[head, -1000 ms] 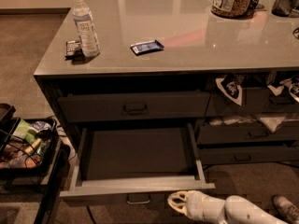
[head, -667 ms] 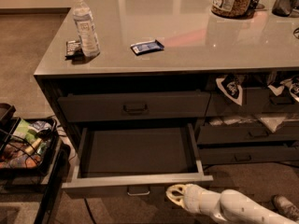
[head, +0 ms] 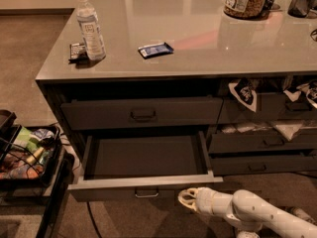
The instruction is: Close middle drawer
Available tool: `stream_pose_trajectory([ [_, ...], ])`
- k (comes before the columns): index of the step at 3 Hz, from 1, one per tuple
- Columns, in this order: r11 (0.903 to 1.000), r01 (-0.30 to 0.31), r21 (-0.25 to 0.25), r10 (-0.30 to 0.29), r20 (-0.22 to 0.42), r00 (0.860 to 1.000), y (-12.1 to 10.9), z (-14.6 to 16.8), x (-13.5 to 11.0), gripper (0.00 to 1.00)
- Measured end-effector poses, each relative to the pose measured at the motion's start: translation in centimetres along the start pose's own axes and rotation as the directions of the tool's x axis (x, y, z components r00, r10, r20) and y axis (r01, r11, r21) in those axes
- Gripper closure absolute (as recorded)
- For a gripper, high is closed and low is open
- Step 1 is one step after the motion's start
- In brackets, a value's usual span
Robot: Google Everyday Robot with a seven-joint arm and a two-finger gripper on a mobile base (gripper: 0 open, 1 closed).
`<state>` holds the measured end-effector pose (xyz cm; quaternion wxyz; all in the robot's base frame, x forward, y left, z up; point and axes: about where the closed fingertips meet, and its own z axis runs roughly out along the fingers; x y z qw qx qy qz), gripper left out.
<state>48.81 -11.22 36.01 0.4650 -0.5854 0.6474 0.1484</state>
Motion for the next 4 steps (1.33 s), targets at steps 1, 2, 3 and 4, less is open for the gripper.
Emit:
stream_pose_trajectory([
  [1, 0.9971, 0.005, 0.075, -0.004, -0.004, 1.0, -2.1, 0.9, 0.8, 1.0],
  [2, 0.9878, 0.024, 0.154, -0.019, -0.033, 0.999, -5.6, 2.0, 2.0, 1.0],
  [3, 0.9796, 0.049, 0.195, -0.037, -0.062, 0.997, -8.7, 3.3, 2.6, 1.0],
  [4, 0.9726, 0.067, 0.223, -0.05, -0.083, 0.995, -11.3, 4.4, 3.2, 1.0],
])
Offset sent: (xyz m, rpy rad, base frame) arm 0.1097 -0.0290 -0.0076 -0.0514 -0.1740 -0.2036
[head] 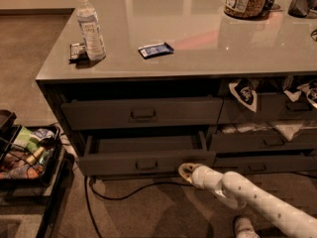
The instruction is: Close middle drawer
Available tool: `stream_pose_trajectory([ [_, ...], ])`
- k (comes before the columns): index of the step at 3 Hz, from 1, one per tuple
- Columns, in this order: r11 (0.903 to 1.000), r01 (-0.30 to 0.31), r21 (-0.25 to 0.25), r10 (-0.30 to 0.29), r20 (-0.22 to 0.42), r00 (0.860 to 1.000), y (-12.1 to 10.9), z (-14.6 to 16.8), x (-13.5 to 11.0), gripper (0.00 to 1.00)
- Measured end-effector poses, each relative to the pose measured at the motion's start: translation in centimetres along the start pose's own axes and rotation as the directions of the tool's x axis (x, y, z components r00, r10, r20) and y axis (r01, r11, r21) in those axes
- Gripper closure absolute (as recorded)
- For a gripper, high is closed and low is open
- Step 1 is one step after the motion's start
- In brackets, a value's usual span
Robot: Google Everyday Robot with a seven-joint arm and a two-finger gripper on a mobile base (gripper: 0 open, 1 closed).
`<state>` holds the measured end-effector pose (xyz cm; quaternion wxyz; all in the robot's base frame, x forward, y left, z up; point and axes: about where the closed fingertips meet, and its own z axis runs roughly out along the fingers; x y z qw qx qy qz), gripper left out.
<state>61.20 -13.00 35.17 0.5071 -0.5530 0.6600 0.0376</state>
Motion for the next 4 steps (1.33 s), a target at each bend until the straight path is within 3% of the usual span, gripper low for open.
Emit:
stream_pose_trajectory([
  [2, 0.9988, 0.05, 0.002, -0.05, -0.023, 0.999, -4.3, 3.4, -0.6, 1.0],
  [3, 0.9969, 0.077, 0.018, -0.076, -0.019, 0.997, -8.4, 5.7, -1.5, 1.0],
  [4, 0.9969, 0.077, 0.018, -0.076, -0.019, 0.997, -8.4, 5.7, -1.5, 1.0],
])
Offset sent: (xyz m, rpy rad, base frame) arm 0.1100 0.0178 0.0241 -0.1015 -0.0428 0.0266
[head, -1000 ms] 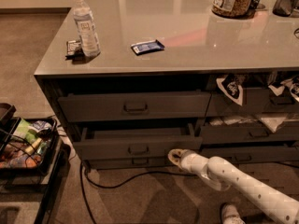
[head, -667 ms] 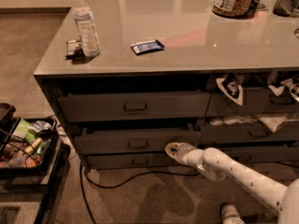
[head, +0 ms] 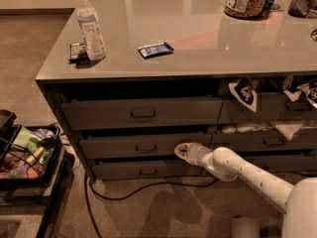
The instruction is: Close middle drawer
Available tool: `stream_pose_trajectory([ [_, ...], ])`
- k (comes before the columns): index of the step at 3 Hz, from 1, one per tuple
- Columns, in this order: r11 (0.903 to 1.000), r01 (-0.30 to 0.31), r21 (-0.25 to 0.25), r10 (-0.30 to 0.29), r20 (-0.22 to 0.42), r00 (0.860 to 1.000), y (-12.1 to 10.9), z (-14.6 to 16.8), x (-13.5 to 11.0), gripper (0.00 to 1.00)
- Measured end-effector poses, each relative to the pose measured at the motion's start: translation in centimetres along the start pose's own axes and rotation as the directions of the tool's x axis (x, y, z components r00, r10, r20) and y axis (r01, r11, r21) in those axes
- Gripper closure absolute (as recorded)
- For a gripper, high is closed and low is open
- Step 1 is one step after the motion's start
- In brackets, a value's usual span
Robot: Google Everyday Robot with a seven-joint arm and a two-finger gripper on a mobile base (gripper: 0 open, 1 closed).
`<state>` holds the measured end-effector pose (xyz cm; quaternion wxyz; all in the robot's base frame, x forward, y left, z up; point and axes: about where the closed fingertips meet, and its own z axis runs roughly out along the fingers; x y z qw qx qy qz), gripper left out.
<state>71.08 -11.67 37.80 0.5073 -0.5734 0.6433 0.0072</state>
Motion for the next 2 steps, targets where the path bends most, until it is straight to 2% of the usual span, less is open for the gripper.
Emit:
stream_pose_trajectory([
  [1, 0.9973, 0.009, -0.073, -0.007, 0.025, 1.0, 0.6, -0.1, -0.5, 1.0],
  [2, 0.9863, -0.006, -0.165, 0.011, 0.03, 0.999, 1.3, -3.2, -1.8, 1.0],
])
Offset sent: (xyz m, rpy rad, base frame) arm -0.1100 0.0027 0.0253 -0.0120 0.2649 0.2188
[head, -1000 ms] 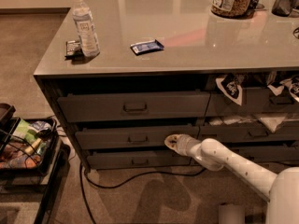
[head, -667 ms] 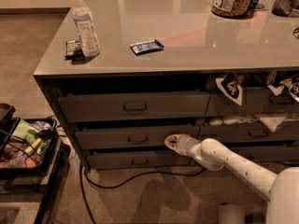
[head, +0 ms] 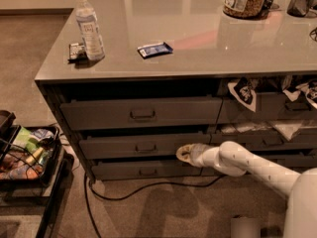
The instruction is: Close middle drawer
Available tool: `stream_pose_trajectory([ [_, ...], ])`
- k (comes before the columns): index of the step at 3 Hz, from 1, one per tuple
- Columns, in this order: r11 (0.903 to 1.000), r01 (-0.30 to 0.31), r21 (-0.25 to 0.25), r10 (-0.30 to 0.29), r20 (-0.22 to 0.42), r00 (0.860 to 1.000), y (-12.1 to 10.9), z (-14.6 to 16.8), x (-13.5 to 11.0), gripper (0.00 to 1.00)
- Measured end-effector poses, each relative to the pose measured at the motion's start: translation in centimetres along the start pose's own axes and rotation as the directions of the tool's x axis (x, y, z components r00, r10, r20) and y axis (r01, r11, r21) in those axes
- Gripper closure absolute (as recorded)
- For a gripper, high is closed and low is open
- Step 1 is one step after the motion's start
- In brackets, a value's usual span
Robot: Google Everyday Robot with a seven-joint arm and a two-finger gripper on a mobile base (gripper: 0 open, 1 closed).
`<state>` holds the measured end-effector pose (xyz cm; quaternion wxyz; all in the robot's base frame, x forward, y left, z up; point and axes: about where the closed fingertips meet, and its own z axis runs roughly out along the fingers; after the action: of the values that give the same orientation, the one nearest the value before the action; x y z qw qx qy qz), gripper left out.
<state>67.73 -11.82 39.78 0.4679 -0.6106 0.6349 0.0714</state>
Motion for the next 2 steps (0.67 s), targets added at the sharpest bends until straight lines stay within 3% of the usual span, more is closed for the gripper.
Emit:
stream_pose_trajectory([
  [1, 0.9985, -0.043, -0.034, 0.042, -0.034, 0.999, 2.9, -4.1, -1.8, 1.0],
  [2, 0.996, -0.09, -0.003, 0.089, -0.102, 0.991, 5.4, -7.9, -2.7, 1.0],
])
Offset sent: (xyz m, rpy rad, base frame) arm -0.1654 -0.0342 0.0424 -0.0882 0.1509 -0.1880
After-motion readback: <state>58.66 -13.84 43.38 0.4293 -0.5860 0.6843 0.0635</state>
